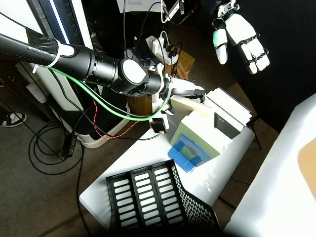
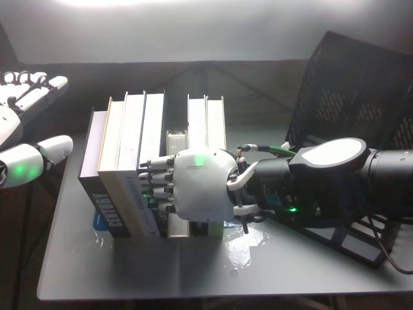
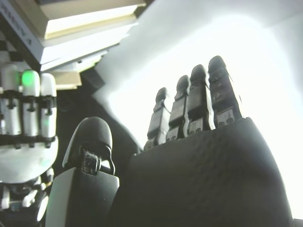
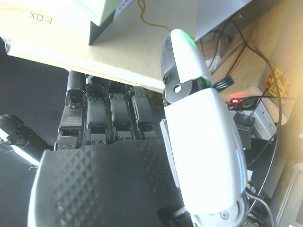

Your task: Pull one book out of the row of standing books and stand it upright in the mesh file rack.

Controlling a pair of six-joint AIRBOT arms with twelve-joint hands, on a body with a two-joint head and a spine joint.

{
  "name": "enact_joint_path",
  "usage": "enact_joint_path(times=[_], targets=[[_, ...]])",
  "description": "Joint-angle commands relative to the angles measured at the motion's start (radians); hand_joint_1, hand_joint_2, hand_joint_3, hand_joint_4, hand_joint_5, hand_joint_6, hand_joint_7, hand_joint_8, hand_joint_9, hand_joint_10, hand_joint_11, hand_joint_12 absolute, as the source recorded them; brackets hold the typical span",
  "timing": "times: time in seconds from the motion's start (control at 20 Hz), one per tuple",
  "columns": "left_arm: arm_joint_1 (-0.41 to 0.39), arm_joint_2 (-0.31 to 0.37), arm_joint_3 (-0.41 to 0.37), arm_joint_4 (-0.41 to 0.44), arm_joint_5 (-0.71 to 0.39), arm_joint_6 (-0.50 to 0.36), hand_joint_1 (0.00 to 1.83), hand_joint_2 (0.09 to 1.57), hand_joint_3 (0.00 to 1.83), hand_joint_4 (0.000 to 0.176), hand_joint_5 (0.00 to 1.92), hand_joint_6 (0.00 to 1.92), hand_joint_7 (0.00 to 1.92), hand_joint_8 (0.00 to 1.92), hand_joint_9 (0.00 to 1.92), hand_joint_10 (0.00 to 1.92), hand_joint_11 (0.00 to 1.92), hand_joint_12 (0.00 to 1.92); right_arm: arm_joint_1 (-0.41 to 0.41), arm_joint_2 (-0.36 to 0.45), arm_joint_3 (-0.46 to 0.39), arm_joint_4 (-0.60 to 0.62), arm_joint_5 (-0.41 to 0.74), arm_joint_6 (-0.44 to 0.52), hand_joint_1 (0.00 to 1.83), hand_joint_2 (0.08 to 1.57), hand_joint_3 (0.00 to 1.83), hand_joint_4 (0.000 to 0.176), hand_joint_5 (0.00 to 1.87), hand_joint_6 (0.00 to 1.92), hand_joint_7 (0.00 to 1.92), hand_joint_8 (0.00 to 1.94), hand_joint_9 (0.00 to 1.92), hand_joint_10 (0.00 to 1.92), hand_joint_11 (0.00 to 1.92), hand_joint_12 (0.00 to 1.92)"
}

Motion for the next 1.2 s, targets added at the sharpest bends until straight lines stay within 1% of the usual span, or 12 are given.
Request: enact_joint_path(times=[0.0,0.2,0.3,0.4,0.5,0.55,0.6,0.65,0.75,0.8,0.85,1.15], targets=[[-0.006,0.017,-0.001,-0.01,-0.135,-0.002,0.0,1.37,0.0,0.099,0.0,0.0,0.0,0.0,0.0,0.0,0.0,0.0,-0.032,0.011,0.012,-0.031,-0.113,-0.017,1.06,1.12,0.0,0.0,0.44,0.01,0.21,0.0,0.12,0.02,0.0,0.7],[-0.003,0.032,-0.016,-0.004,-0.155,0.0,0.0,1.38,0.0,0.121,0.0,0.0,0.0,0.0,0.0,0.0,0.0,0.0,-0.033,0.013,0.012,-0.03,-0.109,-0.017,1.06,1.12,0.0,0.0,0.44,0.01,0.21,0.0,0.12,0.02,0.0,0.7],[-0.009,0.04,-0.008,0.015,-0.135,0.0,0.03,1.39,0.0,0.091,0.0,0.0,0.0,0.0,0.0,0.0,0.0,0.0,-0.033,0.014,0.019,-0.021,-0.109,-0.017,1.06,1.12,0.0,0.0,0.44,0.01,0.21,0.0,0.12,0.02,0.0,0.7],[-0.032,0.043,0.0,0.035,-0.117,0.002,0.04,1.38,0.0,0.112,0.0,0.0,0.0,0.0,0.0,0.0,0.0,0.0,-0.029,0.023,0.011,-0.02,-0.106,-0.017,1.06,1.12,0.0,0.0,0.44,0.01,0.21,0.0,0.12,0.02,0.0,0.7],[-0.087,0.042,0.014,0.078,-0.071,0.016,0.01,1.36,0.0,0.068,0.0,0.0,0.0,0.0,0.0,0.0,0.0,0.0,-0.026,0.049,-0.001,-0.008,-0.091,-0.017,1.06,1.12,0.0,0.0,0.44,0.01,0.21,0.0,0.12,0.02,0.0,0.7],[-0.11,0.04,0.021,0.098,-0.052,0.019,0.0,1.36,0.0,0.015,0.01,0.01,0.0,0.0,0.0,0.0,0.0,0.0,-0.026,0.058,-0.004,-0.008,-0.086,-0.017,1.06,1.12,0.0,0.0,0.44,0.01,0.21,0.0,0.12,0.02,0.0,0.7],[-0.135,0.034,0.031,0.121,-0.035,0.019,0.0,1.34,0.0,0.0,0.0,0.0,0.0,0.0,0.0,0.0,0.0,0.0,-0.026,0.068,-0.008,-0.008,-0.086,-0.017,1.06,1.12,0.0,0.0,0.44,0.01,0.21,0.0,0.12,0.02,0.0,0.7],[-0.144,0.031,0.036,0.13,-0.028,0.019,0.0,1.3,0.0,0.0,0.06,0.03,0.05,0.02,0.07,0.02,0.0,0.43,-0.026,0.073,-0.01,-0.008,-0.086,-0.017,1.06,1.12,0.0,0.0,0.44,0.01,0.21,0.0,0.12,0.02,0.0,0.7],[-0.171,0.022,0.048,0.153,-0.008,0.019,0.0,1.31,0.0,0.0,0.0,0.0,0.0,0.0,0.01,0.0,0.0,0.21,-0.026,0.082,-0.01,-0.004,-0.086,-0.017,1.06,1.12,0.0,0.0,0.44,0.01,0.21,0.0,0.12,0.02,0.0,0.7],[-0.186,0.018,0.055,0.167,0.005,0.019,0.0,1.3,0.01,0.009,0.0,0.0,0.0,0.0,0.04,0.01,0.0,1.41,-0.025,0.083,-0.008,-0.004,-0.086,-0.017,1.06,1.12,0.0,0.0,0.44,0.01,0.21,0.0,0.12,0.02,0.0,0.7],[-0.192,0.015,0.058,0.172,0.009,0.019,0.0,1.27,0.0,0.0,0.0,0.0,0.0,0.0,0.01,0.0,0.0,1.82,-0.025,0.082,-0.003,0.001,-0.086,-0.017,1.06,1.12,0.0,0.0,0.44,0.01,0.21,0.0,0.12,0.02,0.0,0.7],[-0.193,0.01,0.057,0.167,0.003,0.019,0.0,1.25,0.0,0.0,0.0,0.0,0.0,0.0,0.0,0.0,0.0,1.92,-0.021,0.075,-0.002,0.008,-0.079,-0.017,1.06,1.12,0.0,0.0,0.44,0.01,0.21,0.0,0.12,0.02,0.0,0.7]])
